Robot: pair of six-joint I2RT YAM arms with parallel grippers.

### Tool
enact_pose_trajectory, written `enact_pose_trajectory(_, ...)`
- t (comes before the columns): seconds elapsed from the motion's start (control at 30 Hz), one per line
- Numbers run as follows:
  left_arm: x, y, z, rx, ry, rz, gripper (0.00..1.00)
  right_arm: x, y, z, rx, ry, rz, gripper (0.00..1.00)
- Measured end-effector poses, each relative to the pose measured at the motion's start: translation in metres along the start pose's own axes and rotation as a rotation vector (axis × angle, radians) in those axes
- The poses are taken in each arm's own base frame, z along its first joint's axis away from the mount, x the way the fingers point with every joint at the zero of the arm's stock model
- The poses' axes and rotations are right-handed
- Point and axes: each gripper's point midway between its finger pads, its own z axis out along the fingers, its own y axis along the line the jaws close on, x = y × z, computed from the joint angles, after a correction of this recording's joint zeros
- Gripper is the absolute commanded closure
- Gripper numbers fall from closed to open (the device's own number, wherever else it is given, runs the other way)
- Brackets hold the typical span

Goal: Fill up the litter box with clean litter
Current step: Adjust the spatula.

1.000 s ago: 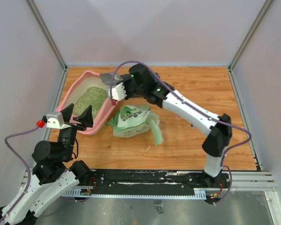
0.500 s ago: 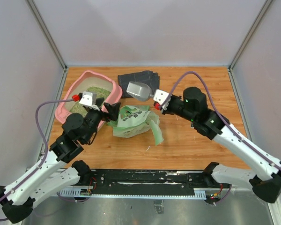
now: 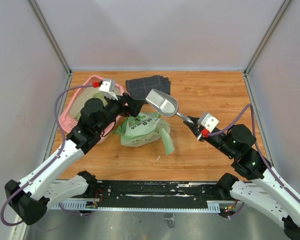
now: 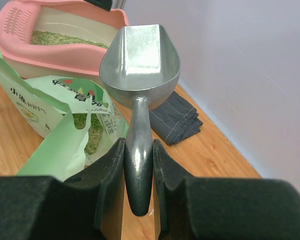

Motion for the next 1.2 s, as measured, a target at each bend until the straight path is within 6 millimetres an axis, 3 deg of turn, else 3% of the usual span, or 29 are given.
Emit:
enact_pose_trajectory(0.27,-0.003,-0.041,0.01,0.214,0.019,-0.279,0.28,0.013,0.017,0.0,-0.018,-0.04,0.109,0.99)
enact_pose_trajectory(0.4,0.008,-0.045,0.014,0.249,0.049,-0.356,0.34,0.013,0.021,0.0,-0.032,-0.052,0.136,0.99)
enact_pose_trajectory(0.67,0.026,-0.043,0.021,0.248,0.094,-0.395,0.34,0.015,0.025,0.001,-0.032,-0.069,0.175,0.99)
enact_pose_trajectory(0.83,0.028,-0.034,0.023,0.21,0.082,-0.363,0.19,0.015,0.027,0.001,-0.038,-0.07,0.184,0.99)
enact_pose_trajectory(0.97,0.034,-0.015,0.025,0.12,0.083,-0.303,0.16,0.015,0.027,-0.002,-0.042,-0.073,0.176,0.99)
enact_pose_trajectory(1.03,0.032,-0.011,0.023,0.103,0.073,-0.28,0.18,0.014,0.027,-0.003,-0.044,-0.075,0.171,0.99)
enact_pose_trajectory(1.2,0.027,-0.02,0.02,0.145,0.065,-0.289,0.37,0.01,0.029,-0.001,-0.056,-0.091,0.171,0.99)
